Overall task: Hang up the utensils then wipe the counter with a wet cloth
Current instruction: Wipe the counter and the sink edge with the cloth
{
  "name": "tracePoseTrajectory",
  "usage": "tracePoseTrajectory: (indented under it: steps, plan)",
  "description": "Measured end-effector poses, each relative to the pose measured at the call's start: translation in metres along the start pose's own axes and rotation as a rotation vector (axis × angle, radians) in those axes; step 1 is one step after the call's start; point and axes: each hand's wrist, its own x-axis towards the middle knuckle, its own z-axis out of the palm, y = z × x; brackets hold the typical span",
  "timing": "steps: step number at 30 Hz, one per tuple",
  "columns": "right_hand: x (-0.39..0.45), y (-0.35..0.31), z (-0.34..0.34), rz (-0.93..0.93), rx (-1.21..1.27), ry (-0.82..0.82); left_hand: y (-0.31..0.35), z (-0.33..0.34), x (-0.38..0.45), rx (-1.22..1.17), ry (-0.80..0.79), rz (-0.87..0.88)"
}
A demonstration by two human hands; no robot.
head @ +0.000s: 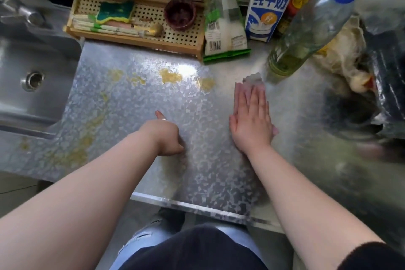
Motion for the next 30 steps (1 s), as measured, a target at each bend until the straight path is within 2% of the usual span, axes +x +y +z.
tracePoseTrajectory:
  steps: [5, 8, 11, 16, 18, 21, 28, 30]
  plan:
    - [0.089, -0.017, -0.011, 0.01, 0.02, 0.039, 0.001, -0.002, 0.005, -0.032, -0.002, -0.007]
    - [0.107, -0.023, -0.011, 0.053, 0.008, 0.054, -0.001, 0.001, 0.005, -0.033, 0.008, -0.022]
    - [0.093, -0.027, -0.011, 0.008, 0.029, 0.056, -0.001, 0.003, 0.003, -0.039, 0.017, -0.027]
    - [-0.001, -0.041, 0.001, -0.258, 0.039, -0.073, -0.003, 0.003, -0.002, -0.048, 0.026, -0.003]
    - [-0.028, -0.039, 0.008, -0.295, -0.001, -0.098, -0.004, 0.003, -0.001, -0.041, 0.028, 0.003]
    - [-0.02, -0.039, 0.013, -0.238, -0.043, -0.095, -0.005, 0.003, -0.001, -0.027, 0.018, 0.012]
    - [0.076, -0.083, 0.005, -0.009, 0.036, 0.015, -0.009, 0.012, -0.004, 0.02, 0.039, 0.03]
    - [0.078, -0.102, 0.008, -0.011, 0.05, 0.012, -0.008, 0.012, -0.005, 0.022, 0.056, 0.028]
